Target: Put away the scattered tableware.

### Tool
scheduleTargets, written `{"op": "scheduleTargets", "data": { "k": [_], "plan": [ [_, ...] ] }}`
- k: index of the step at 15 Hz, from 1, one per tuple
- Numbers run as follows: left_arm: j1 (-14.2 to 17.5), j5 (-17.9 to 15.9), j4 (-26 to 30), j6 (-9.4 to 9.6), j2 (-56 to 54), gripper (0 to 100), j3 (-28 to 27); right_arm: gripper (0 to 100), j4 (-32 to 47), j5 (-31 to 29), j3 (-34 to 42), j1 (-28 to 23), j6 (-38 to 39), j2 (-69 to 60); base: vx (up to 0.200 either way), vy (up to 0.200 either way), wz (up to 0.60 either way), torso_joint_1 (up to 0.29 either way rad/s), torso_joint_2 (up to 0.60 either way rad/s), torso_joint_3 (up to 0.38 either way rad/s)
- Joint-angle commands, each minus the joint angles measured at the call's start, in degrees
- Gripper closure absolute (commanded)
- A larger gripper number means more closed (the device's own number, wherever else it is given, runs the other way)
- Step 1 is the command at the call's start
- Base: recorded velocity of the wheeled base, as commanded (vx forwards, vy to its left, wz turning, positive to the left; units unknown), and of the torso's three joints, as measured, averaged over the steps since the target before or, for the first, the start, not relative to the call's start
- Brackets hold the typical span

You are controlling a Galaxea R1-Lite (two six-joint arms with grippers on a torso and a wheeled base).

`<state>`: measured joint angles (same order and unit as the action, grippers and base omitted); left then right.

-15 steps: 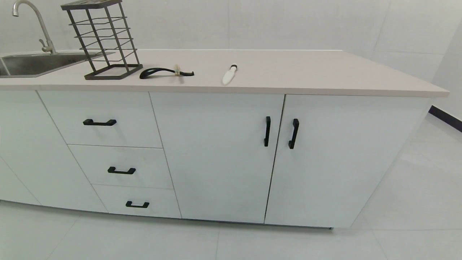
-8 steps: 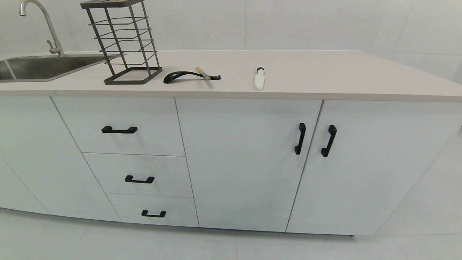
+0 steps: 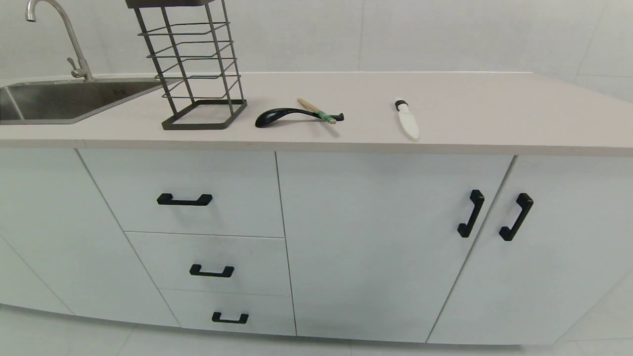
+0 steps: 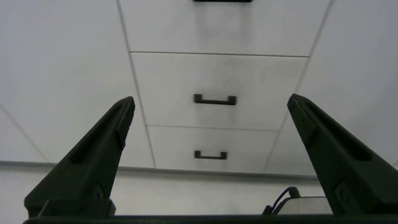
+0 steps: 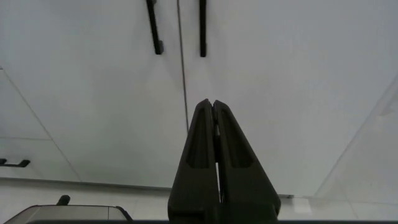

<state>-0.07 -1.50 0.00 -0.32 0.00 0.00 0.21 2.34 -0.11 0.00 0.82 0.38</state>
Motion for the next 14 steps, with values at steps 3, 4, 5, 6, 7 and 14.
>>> {"op": "scheduleTargets", "data": {
  "k": [3, 4, 5, 6, 7, 14],
  "plan": [
    [0.0, 0.0, 0.0, -0.03, 0.0, 0, 0.0, 100, 0.0, 0.0, 0.0, -0.1, 0.1, 0.1, 0.000, 0.200, 0.00, 0.002, 0.00, 0.004],
    [0.0, -0.1, 0.0, -0.03, 0.0, 0, 0.0, 100, 0.0, 0.0, -0.1, -0.1, 0.0, 0.1, 0.000, 0.200, 0.00, -0.002, 0.01, 0.007],
    [0.0, 0.0, 0.0, -0.03, 0.0, 0, 0.0, 100, 0.0, 0.0, -0.1, -0.1, 0.1, 0.1, 0.000, 0.200, 0.00, 0.007, 0.00, -0.002],
    [0.0, 0.0, 0.0, -0.12, 0.0, 0, 0.0, 100, 0.0, 0.0, 0.0, -0.1, 0.1, 0.1, 0.000, 0.200, 0.00, -0.002, 0.00, 0.002],
    [0.0, -0.1, 0.0, -0.03, 0.0, 0, 0.0, 100, 0.0, 0.0, -0.1, -0.1, 0.0, 0.1, 0.000, 0.200, 0.00, 0.002, 0.00, 0.002],
    [0.0, 0.0, 0.0, -0.21, 0.0, 0, 0.0, 100, 0.0, 0.0, -0.1, -0.1, 0.0, 0.1, 0.029, 0.029, 0.00, 0.000, 0.00, 0.000]
  ]
}}
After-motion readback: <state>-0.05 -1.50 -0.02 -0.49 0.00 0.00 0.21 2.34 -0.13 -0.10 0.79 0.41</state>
